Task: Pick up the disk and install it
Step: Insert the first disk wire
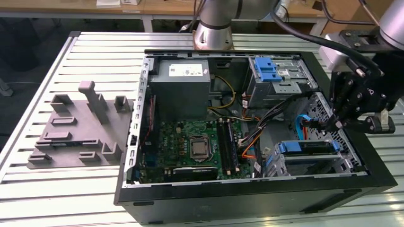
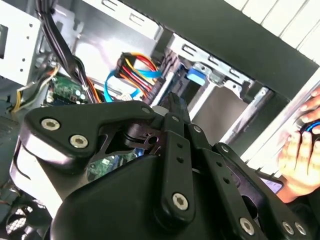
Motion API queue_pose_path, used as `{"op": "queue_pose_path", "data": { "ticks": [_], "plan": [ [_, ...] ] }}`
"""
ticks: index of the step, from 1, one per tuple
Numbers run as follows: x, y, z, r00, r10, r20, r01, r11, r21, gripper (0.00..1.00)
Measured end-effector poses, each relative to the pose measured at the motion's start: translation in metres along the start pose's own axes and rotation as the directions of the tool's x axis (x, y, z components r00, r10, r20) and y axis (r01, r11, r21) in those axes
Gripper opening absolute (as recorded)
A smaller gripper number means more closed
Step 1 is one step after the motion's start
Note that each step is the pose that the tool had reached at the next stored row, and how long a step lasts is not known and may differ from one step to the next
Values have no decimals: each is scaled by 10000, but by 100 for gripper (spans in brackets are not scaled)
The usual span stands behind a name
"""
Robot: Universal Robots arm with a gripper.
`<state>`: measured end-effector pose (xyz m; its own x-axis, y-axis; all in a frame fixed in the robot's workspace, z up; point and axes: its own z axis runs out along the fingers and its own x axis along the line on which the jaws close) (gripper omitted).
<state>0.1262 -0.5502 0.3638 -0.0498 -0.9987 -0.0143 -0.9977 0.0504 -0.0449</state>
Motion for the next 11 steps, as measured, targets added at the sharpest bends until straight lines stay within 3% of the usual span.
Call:
{"op": "queue_pose_path", "data": {
  "ticks": [2,11],
  "plan": [
    [-21,2,0,10000,0,2,0,10000,46,11],
    [-56,26,0,10000,9,-22,-8,10000,83,11]
  ]
}}
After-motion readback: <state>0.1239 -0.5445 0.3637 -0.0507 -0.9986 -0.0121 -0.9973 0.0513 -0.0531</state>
